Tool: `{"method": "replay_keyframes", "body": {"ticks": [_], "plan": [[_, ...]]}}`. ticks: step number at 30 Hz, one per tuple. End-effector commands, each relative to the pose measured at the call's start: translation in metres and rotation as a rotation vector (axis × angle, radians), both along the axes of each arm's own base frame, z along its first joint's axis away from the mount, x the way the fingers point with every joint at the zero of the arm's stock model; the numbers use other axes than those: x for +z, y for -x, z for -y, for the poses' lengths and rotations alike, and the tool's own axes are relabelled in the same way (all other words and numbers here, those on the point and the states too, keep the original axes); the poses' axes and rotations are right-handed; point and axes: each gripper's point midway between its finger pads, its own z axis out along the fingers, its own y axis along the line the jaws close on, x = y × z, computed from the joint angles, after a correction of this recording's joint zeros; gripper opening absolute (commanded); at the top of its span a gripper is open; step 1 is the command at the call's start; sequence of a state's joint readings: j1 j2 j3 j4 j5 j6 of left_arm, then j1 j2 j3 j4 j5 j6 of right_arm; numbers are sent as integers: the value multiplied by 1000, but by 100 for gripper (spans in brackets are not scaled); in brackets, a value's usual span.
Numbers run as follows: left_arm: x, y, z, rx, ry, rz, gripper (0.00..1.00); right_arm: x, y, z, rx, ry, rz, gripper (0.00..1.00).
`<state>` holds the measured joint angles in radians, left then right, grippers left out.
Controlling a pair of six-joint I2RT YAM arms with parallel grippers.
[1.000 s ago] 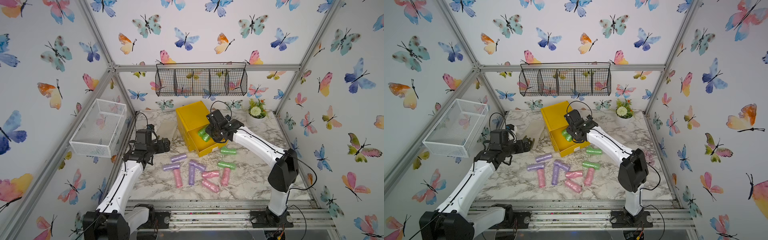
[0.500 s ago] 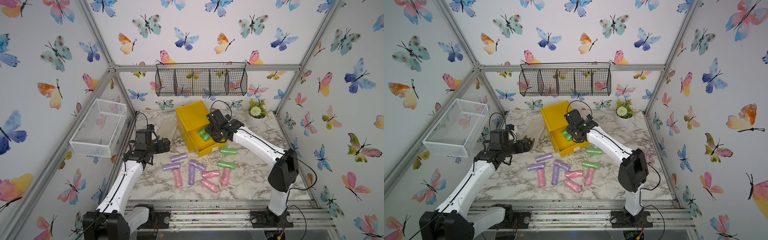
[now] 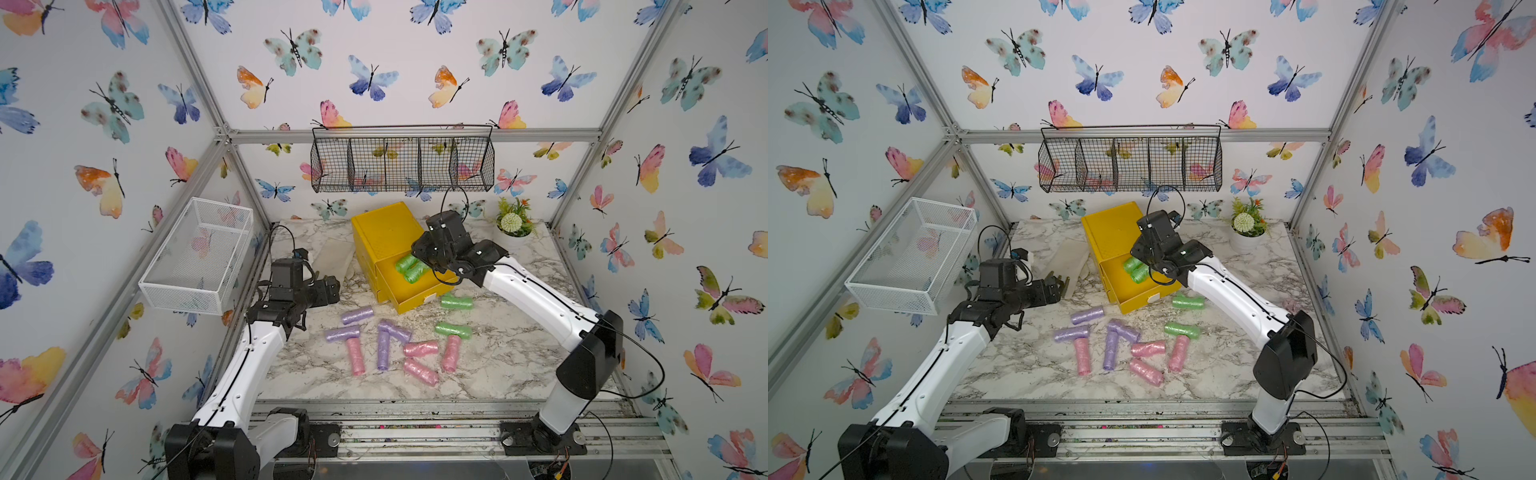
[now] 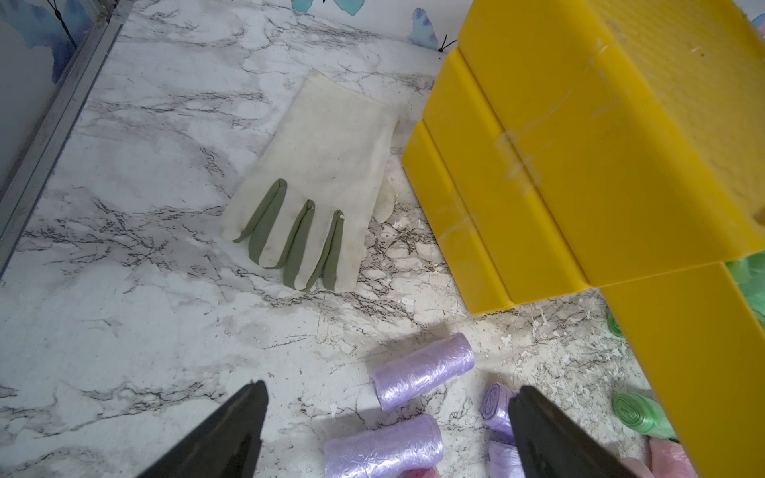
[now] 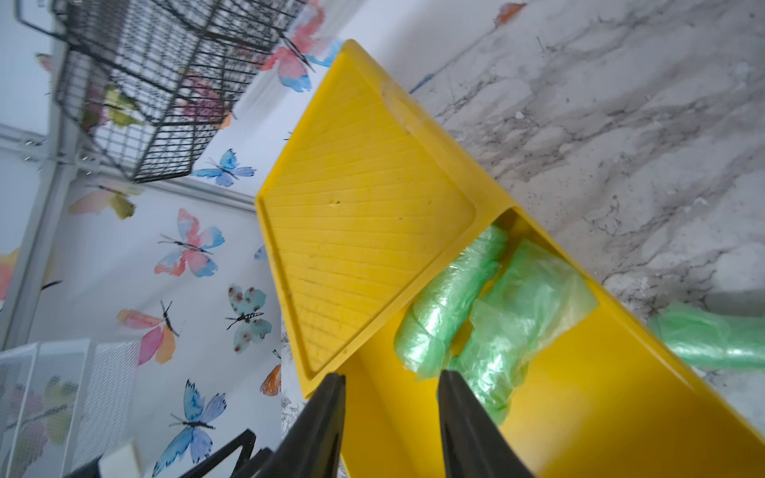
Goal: Sort the rolls of trash bags by color and place them into the drawer
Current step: Place the roll of trash bags in the drawer, then pick up the roll of trash bags from the center of the board.
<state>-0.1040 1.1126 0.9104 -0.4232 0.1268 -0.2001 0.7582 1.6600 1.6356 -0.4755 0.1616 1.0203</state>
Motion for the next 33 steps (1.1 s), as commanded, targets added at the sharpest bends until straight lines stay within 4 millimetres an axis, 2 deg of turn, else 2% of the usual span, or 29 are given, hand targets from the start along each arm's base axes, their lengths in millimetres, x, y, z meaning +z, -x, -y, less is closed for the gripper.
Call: {"method": "replay_keyframes", "body": {"ticks": [1,5,9,14,20,27,33], "plan": [[1,1,-6,14,-21,11,96,44,14,11,75,-20,175,44],[-1,0,-7,21,-28,3,96,60,36,53,-4,-13,234,44],[-3,0,-8,25,-32,0,96,61,56,88,-46,65,233,44],[-5,-1,-10,32,-39,-8,96,41,70,126,-73,199,144,46],[-5,0,-10,31,-39,-8,96,13,84,167,-123,252,67,48],[-4,-1,-8,25,-33,-7,96,-32,95,178,-140,251,-50,48],[-3,-1,-6,16,-25,-2,96,-70,89,186,-160,154,-182,50]]}}
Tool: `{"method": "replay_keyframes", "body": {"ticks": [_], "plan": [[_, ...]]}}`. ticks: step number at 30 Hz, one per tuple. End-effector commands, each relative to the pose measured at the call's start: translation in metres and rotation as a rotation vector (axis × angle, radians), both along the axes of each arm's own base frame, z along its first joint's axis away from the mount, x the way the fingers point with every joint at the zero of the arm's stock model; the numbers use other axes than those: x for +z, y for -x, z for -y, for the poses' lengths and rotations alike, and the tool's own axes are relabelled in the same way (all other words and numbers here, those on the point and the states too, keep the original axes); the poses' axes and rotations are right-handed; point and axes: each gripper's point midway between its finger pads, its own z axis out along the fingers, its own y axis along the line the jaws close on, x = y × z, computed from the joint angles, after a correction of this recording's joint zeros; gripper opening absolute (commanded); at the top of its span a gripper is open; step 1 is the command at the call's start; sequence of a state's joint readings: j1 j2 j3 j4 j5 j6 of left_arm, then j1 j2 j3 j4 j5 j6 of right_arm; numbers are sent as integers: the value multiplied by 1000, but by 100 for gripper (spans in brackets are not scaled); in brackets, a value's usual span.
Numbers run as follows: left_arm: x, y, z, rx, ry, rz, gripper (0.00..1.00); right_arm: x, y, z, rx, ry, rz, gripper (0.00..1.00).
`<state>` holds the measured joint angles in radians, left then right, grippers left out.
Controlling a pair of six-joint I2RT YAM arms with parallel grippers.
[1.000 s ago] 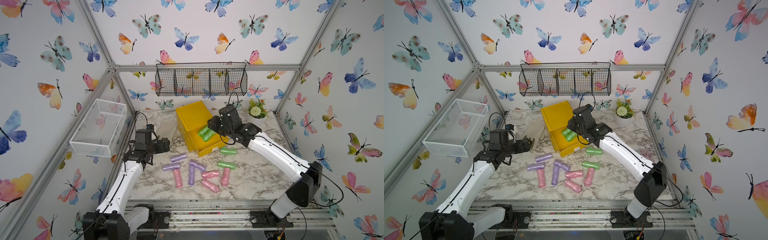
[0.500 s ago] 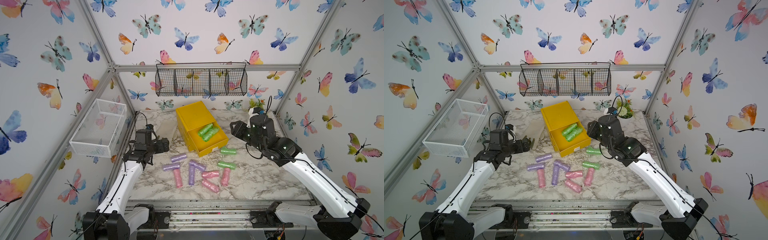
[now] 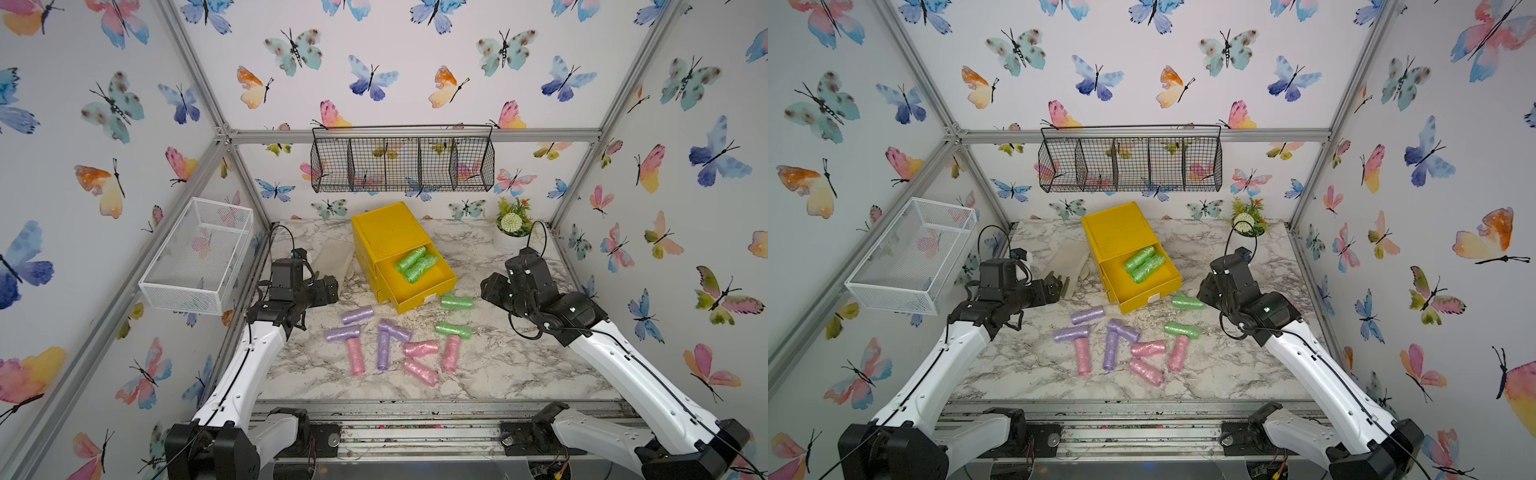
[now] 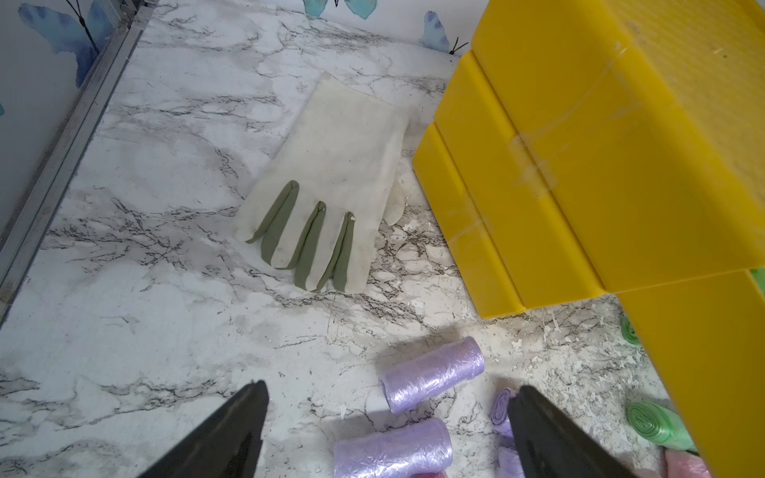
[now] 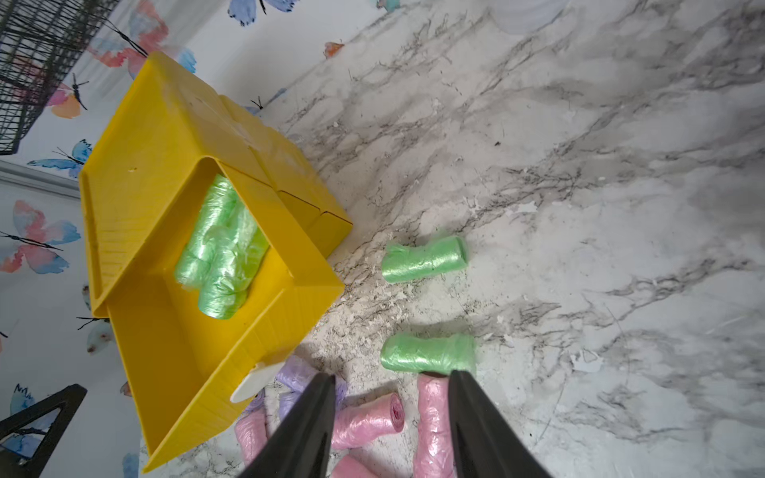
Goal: Sort the rolls of trash bags by color and place them into the drawer
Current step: Pick up the roll of trash bags from the center of the board.
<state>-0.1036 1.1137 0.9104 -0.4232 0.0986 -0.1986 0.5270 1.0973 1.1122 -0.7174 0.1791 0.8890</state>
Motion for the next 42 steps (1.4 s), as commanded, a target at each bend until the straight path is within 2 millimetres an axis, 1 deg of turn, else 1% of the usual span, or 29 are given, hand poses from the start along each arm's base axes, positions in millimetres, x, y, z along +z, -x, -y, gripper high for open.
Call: {"method": "replay_keyframes", "body": {"ticks": [1,2,6,8,9,12,16,18,19,22,25,26,29,32,36,42], "plan": [[-3,1,-1,-7,-5,-5,96,-22,-2,1,-22,-100,-89,50],[-2,1,-1,-6,-4,-4,96,-32,-3,4,-38,-130,-122,50],[-1,1,0,-9,0,-1,96,-80,-3,17,-205,-260,-272,53],[-1,1,0,-11,2,-1,96,-97,-2,16,-271,-324,-322,53],[-1,1,1,-13,3,-2,96,-101,-4,14,-287,-347,-331,53],[-1,1,1,-17,7,0,96,-104,-12,14,-353,-375,-348,53],[-2,0,3,-23,15,-6,96,-97,-26,21,-454,-381,-330,54],[-3,0,4,-26,16,-9,96,-99,-30,23,-501,-390,-336,56],[-4,0,4,-25,16,-10,96,-103,-33,22,-520,-401,-346,58],[-3,0,4,-28,17,-9,96,-117,-41,9,-524,-452,-403,62],[-2,0,5,-30,17,-8,96,-139,-47,-10,-505,-510,-489,63],[-2,0,5,-30,18,-8,96,-144,-50,-16,-497,-530,-510,63],[-2,0,5,-32,20,-6,96,-154,-60,-25,-502,-573,-533,63],[-2,1,5,-33,21,-6,96,-158,-69,-29,-519,-605,-525,63],[-2,1,6,-38,25,-8,96,-159,-78,-31,-532,-614,-516,63],[-2,1,7,-40,29,-9,96,-173,-80,-34,-567,-631,-557,63]]}}
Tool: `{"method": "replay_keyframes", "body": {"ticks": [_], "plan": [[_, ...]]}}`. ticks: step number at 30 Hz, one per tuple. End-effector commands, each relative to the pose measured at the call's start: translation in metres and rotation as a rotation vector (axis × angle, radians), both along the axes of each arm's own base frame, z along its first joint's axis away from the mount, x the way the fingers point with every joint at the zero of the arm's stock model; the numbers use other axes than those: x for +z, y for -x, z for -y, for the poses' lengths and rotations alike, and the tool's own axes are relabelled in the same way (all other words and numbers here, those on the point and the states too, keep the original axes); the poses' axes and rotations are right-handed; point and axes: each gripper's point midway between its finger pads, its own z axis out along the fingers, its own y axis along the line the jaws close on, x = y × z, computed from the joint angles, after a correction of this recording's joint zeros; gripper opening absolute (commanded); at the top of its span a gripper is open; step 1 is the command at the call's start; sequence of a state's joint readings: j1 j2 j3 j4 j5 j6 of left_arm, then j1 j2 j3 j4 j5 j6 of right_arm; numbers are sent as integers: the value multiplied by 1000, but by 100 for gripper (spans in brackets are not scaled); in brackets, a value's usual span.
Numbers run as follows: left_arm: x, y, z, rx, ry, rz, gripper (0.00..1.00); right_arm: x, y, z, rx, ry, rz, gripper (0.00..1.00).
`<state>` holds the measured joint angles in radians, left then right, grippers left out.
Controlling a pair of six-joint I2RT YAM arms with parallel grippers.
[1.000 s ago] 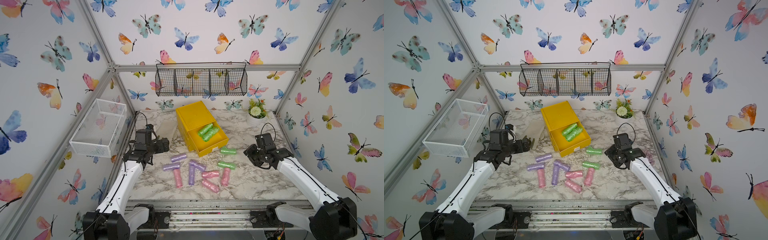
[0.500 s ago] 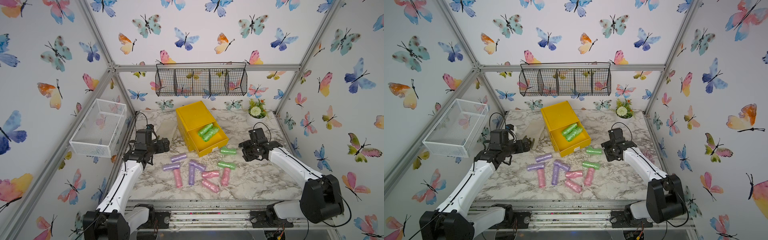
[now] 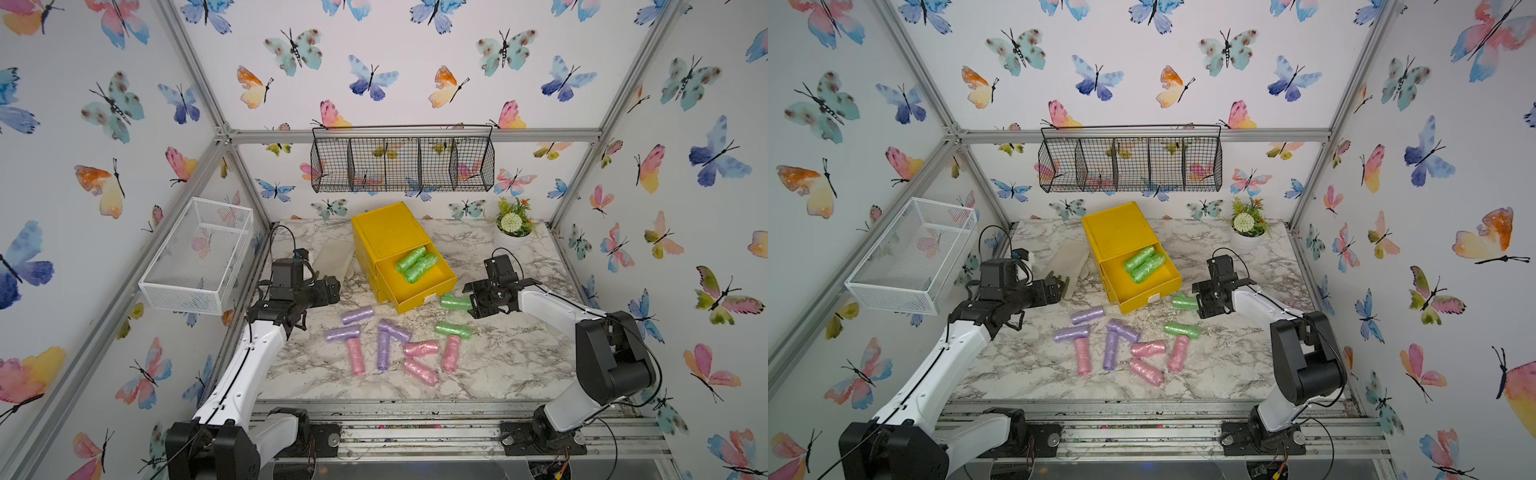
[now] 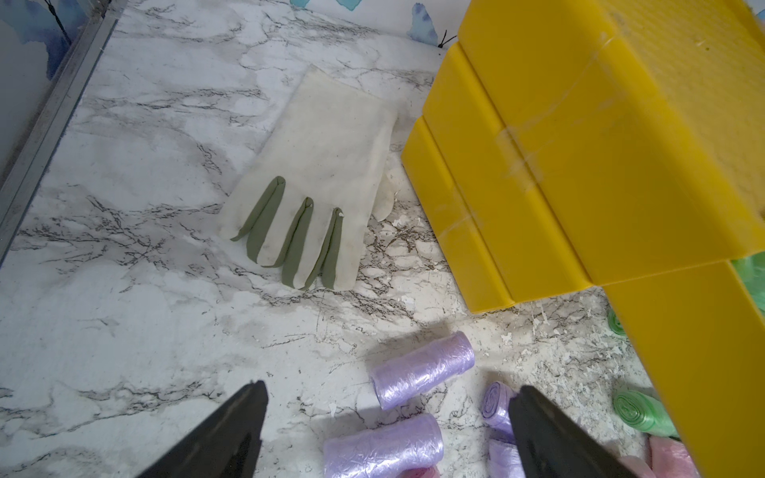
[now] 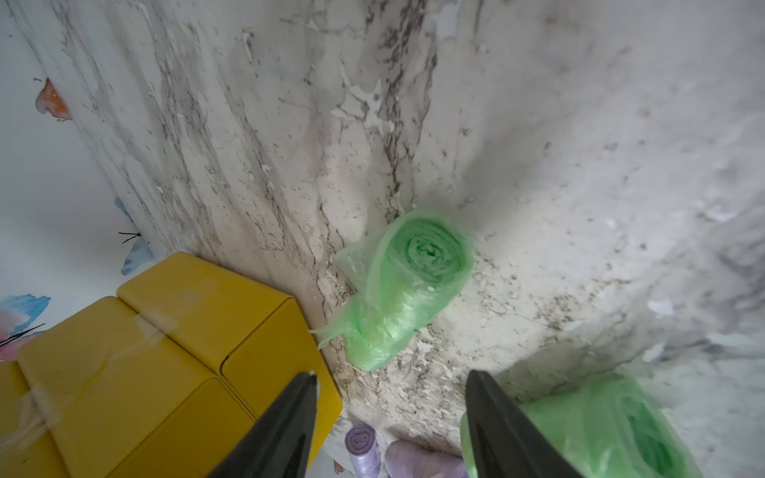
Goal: Sort the rolls of trash bags by color and place them into the drawer
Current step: Pick up the roll of trash bags from the center of the board.
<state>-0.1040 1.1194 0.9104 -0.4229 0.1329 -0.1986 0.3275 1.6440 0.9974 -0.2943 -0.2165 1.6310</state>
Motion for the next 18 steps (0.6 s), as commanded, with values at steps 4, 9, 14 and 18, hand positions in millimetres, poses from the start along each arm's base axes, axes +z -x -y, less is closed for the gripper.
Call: {"method": "replay_keyframes", "body": {"ticks": [4,9,14,18], "plan": [[1,1,4,-26,17,6,95,-13,-6,-11,-34,-79,-38,63],[9,3,11,-66,41,29,94,-18,-13,-16,-47,-104,-40,63],[30,7,23,-129,81,112,94,-27,-17,-20,-45,-113,-58,62],[42,12,28,-160,93,162,93,-35,-15,-23,-44,-130,-78,62]]}}
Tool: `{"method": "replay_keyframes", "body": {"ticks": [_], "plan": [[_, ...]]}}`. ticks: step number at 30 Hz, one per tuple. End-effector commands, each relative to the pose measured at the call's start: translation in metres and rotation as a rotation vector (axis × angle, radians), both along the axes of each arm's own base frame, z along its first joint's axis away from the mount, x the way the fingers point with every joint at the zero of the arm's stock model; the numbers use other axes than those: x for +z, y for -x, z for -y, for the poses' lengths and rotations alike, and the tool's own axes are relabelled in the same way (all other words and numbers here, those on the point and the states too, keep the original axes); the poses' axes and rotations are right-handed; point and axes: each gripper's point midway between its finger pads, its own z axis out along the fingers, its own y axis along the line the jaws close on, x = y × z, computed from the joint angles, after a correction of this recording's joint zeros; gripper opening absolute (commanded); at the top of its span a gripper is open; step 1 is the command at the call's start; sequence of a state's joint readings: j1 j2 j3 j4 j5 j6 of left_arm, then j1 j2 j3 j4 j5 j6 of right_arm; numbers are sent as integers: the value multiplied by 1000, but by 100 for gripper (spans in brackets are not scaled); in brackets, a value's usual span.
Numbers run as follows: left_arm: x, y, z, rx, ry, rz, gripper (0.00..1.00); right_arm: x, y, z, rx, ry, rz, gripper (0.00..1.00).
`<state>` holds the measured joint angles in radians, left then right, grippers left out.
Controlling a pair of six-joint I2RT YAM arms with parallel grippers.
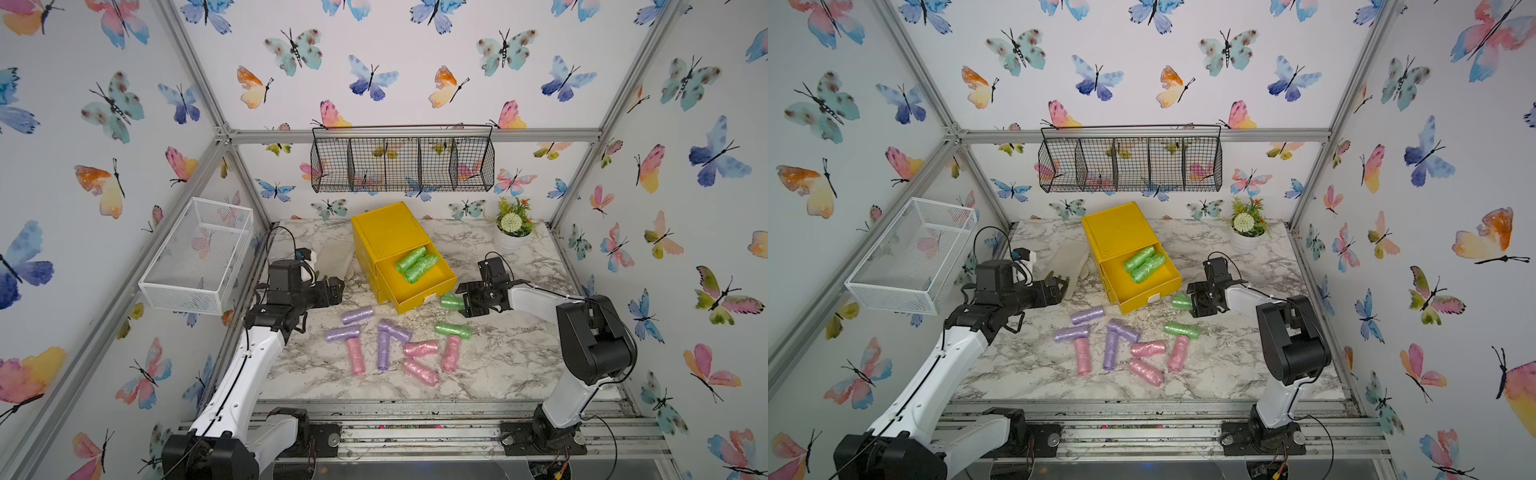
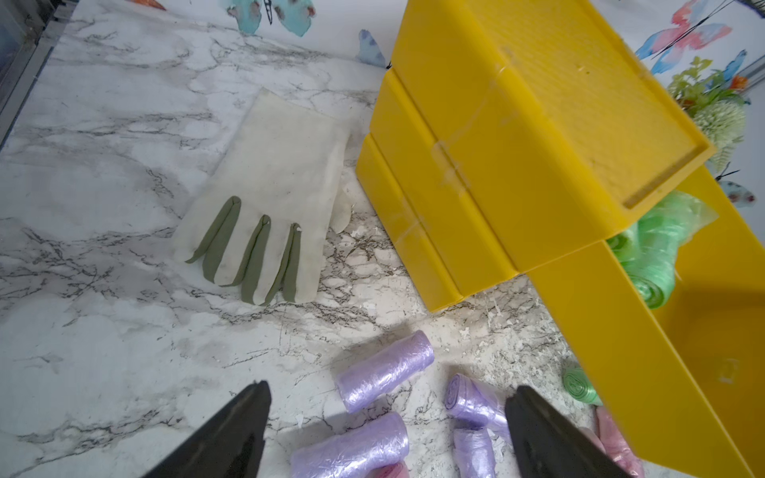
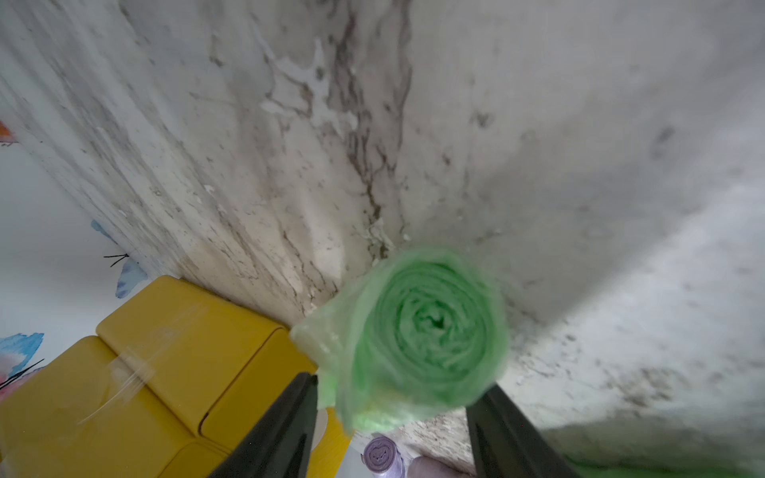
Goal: Sort the rolls of trash bags by color and place them into the drawer
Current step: Pick up the roll of trash bags from the center of the board.
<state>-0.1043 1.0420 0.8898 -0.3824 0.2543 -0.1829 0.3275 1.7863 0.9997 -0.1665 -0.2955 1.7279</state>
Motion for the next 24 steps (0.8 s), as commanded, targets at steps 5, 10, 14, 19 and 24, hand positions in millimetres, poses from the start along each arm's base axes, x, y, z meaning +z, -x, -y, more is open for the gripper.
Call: {"method": "replay_keyframes", "body": {"ticks": [5,10,14,19,24], "plan": [[32,9,16,-99,27,136,91,-6,-1,-5,-9,-39,-15,59],[44,16,24,-133,28,194,91,-9,1,-2,-24,-33,-10,47],[44,17,24,-138,25,199,91,-11,3,0,-32,-28,-10,40],[44,16,23,-129,18,202,91,-11,4,1,-37,-29,-6,37],[45,17,23,-128,16,205,91,-7,6,5,-47,-15,10,33]]}}
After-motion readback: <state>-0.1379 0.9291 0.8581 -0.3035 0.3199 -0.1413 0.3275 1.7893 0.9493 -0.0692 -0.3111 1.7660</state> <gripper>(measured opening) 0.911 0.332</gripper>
